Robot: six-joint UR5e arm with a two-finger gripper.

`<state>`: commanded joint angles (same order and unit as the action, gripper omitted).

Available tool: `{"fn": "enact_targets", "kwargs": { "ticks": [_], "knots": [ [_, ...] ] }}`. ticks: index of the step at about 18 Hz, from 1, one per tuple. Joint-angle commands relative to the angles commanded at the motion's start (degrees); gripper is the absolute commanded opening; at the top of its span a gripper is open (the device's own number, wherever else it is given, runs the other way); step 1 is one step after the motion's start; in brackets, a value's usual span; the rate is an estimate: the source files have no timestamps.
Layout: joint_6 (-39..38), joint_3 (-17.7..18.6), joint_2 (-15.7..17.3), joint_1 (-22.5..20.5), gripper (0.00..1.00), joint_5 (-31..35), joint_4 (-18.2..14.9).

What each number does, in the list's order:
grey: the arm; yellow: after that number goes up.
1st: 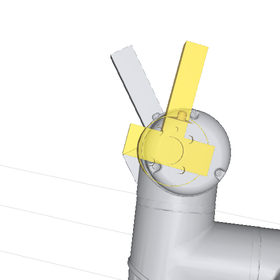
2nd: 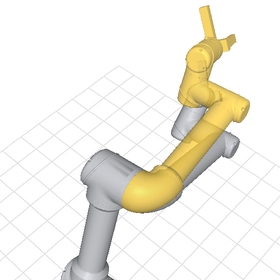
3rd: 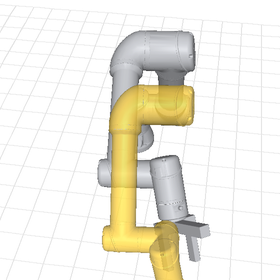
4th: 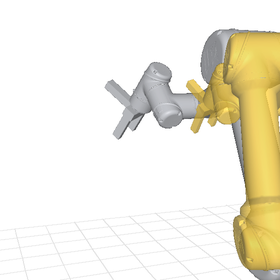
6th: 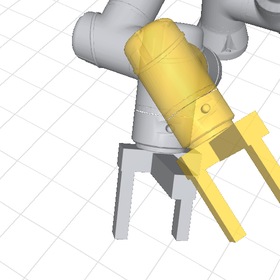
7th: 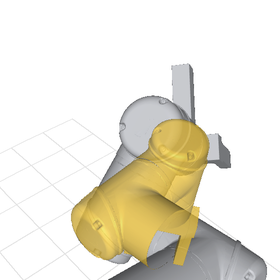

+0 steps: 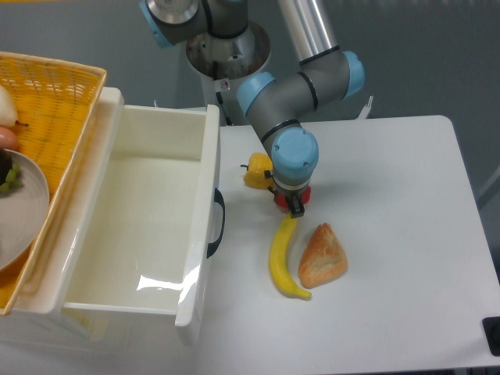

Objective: Pick up the red pepper
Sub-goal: 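Close the gripper around the red pepper beside the yellow pepper, then lift the red pepper and carry it away from the yellow pepper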

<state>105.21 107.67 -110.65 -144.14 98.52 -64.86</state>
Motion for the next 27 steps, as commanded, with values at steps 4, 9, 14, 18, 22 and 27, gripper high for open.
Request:
{"fn": "enact_targets", "kwargs": {
  "ticks": [4,9,14,18,22,27],
  "knots": [
    [0.09,-0.26,-0.26,-0.09,0.87,0.00,0.00],
    [0.00,-0.44,-0.97,-0.09,0.87,0.09,0.09],
    [0.09,-0.53,-1.14,-0.09,0.74,0.09,0.09],
    [0.61,-0.79,-0.97,-0.61,0.54,0.00,0.09],
    [0.79,-1.41,-0.79,-1.14,0.39,-0.09,0.00],
    [0.88,-4.21,-0.44,-2.63,0.38,0.18,-0.70]
  ]
}}
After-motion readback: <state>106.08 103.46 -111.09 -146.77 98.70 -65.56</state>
